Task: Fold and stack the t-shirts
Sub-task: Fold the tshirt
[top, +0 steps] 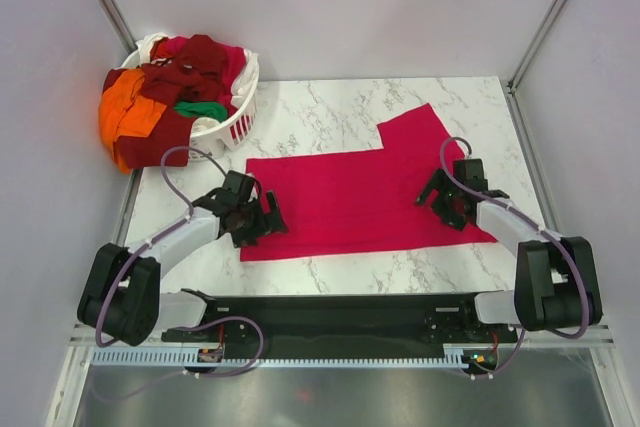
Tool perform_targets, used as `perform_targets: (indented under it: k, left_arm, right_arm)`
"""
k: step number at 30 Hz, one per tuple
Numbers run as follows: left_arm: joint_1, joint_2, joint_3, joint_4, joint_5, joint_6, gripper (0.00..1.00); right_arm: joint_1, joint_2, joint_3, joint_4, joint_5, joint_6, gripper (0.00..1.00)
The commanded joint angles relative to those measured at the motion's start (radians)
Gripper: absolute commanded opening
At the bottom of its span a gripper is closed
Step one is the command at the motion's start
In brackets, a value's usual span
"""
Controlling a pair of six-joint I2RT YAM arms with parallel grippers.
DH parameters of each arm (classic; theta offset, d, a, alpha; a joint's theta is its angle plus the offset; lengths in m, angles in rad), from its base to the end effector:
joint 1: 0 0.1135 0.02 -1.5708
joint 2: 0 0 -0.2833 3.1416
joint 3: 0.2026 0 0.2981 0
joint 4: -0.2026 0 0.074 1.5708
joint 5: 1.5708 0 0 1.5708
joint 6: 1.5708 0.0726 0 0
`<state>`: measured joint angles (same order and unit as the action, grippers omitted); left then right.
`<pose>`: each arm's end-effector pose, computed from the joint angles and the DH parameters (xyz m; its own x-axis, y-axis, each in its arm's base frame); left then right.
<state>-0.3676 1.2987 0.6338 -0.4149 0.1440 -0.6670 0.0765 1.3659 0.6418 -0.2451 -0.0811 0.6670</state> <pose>0.2570 -0.1101 0.1248 -0.9057 -0.3073 -0.2922 -0.1800 0.9026 -0.3911 0.3023 0.0291 0.1217 -0.7212 0.5631 -0.4033 0.4128 0.8170 0.4026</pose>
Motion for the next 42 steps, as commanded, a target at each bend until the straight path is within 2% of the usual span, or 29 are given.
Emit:
perform_targets:
  k: [1, 4, 7, 10, 11, 12, 14, 15, 17, 20, 23, 25, 29, 34, 42]
  left_arm:
    - [0.001, -0.078, 0.045, -0.157, -0.043, -0.016, 1.00]
    - [0.001, -0.092, 0.202, -0.225, -0.112, 0.058, 1.00]
    - [0.005, -0.027, 0.375, -0.246, -0.171, 0.151, 1.00]
    - [0.010, 0.080, 0.590, -0.336, -0.175, 0.242, 1.00]
    - [0.010, 0.091, 0.633, -0.353, -0.169, 0.285, 1.00]
    - [0.010, 0.094, 0.683, -0.367, -0.169, 0.305, 1.00]
    - [0.010, 0.070, 0.693, -0.393, -0.181, 0.348, 1.00]
    - [0.010, 0.050, 0.673, -0.403, -0.188, 0.359, 1.00]
    - [0.010, -0.025, 0.632, -0.418, -0.208, 0.383, 1.00]
    - [0.010, -0.155, 0.502, -0.415, -0.181, 0.397, 1.00]
    - [0.010, -0.272, 0.431, -0.406, -0.167, 0.348, 1.00]
    - [0.010, -0.311, 0.405, -0.406, -0.159, 0.322, 1.00]
    - [0.010, -0.413, 0.313, -0.404, -0.187, 0.310, 1.00]
    - [0.006, -0.551, 0.282, -0.375, -0.240, 0.290, 1.00]
    - [0.006, -0.570, 0.256, -0.363, -0.277, 0.284, 1.00]
  right_arm:
    - [-0.003, -0.076, 0.024, -0.224, 0.138, 0.003, 0.96]
    - [0.011, -0.158, 0.134, -0.258, 0.129, -0.007, 0.98]
    - [0.040, -0.148, 0.287, -0.243, 0.139, -0.044, 0.98]
    - [0.045, -0.007, 0.499, -0.243, 0.139, -0.079, 0.98]
    - [0.043, 0.107, 0.569, -0.287, 0.152, -0.105, 0.98]
    - [0.034, 0.172, 0.722, -0.316, 0.152, -0.119, 0.98]
    - [0.008, 0.354, 0.875, -0.390, 0.156, -0.136, 0.98]
    - [-0.030, 0.408, 1.000, -0.395, 0.112, -0.161, 0.98]
    - [-0.059, 0.577, 1.126, -0.395, 0.055, -0.207, 0.98]
    - [-0.124, 0.799, 1.477, -0.470, 0.108, -0.303, 0.97]
    - [-0.170, 0.962, 1.651, -0.481, 0.068, -0.305, 0.97]
    - [-0.176, 1.045, 1.700, -0.417, -0.011, -0.317, 0.96]
    - [-0.179, 1.154, 1.794, -0.361, -0.042, -0.326, 0.95]
    - [-0.178, 1.226, 1.776, -0.284, -0.114, -0.284, 0.92]
    - [-0.144, 1.294, 1.751, -0.230, -0.144, -0.244, 0.87]
